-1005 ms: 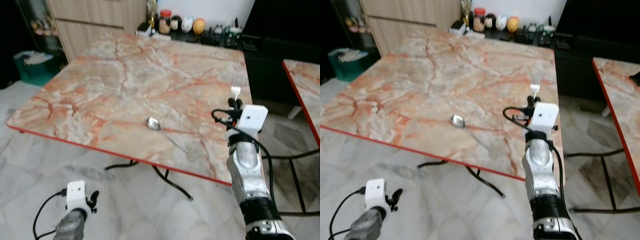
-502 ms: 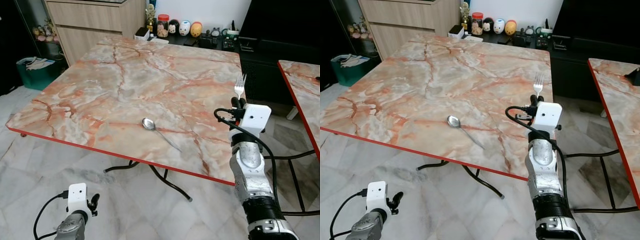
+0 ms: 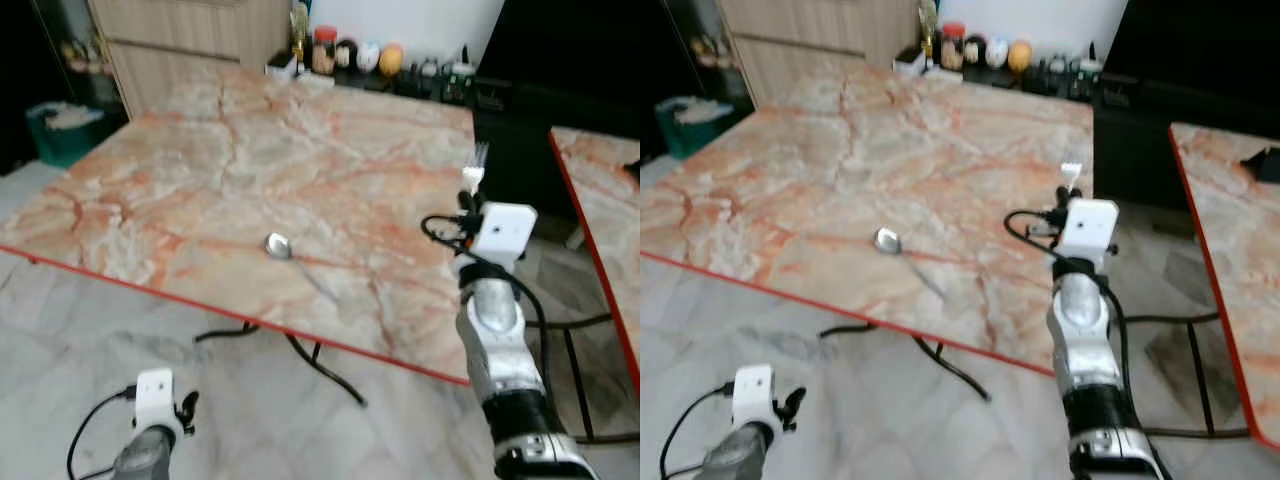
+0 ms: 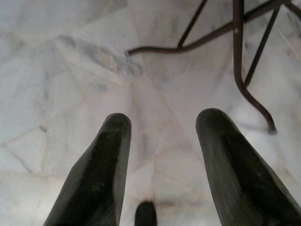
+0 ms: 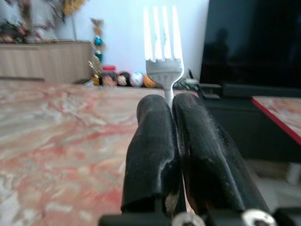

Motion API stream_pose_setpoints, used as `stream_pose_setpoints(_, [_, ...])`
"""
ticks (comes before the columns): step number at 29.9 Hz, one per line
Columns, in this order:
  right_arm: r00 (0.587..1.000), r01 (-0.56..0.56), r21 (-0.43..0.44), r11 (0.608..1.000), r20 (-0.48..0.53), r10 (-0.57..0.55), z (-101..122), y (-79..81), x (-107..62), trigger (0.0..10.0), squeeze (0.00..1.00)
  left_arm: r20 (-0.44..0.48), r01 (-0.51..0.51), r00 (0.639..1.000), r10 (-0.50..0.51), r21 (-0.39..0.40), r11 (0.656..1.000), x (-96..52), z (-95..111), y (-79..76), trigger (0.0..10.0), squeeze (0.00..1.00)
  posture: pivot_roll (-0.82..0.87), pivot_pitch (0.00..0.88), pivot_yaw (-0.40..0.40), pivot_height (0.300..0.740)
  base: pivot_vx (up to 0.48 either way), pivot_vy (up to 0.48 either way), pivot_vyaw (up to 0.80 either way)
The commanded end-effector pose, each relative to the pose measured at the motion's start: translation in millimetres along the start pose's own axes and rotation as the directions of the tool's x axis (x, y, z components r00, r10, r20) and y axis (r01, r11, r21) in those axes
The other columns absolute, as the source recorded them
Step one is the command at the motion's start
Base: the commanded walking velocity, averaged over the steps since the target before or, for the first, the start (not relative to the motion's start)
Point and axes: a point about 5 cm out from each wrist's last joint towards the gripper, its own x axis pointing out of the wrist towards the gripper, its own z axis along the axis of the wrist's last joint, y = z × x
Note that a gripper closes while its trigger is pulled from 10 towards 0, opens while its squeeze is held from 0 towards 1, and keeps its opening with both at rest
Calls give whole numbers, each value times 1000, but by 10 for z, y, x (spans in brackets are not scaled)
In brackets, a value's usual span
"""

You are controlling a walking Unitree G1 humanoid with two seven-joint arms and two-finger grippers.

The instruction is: Setting the table

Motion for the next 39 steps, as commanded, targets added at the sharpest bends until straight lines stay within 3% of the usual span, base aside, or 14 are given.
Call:
stream_pose_setpoints(1, [999,33,-8,999,3,-33,-1,-103,6,10000,0,-10,25,1000,-25,1,1000,-1,-31,-85,10000,0,28,0,-44,740,0,-472,0])
stream_pose_setpoints(14, [999,45,4,999,21,-45,33,-116,39,10000,0,8,37,999,-37,0,999,19,23,-118,10000,0,26,0,-45,740,0,-472,0])
stream_pose_setpoints(23, [998,50,10,999,38,-51,60,-123,43,10000,0,11,38,999,-38,-8,999,17,18,-141,10000,0,21,0,-49,740,0,-470,-731])
stream_pose_setpoints(39, [997,43,1,999,60,-43,92,-115,46,10000,0,10,40,999,-40,-9,999,18,15,-156,10000,0,17,0,-49,740,0,-471,0])
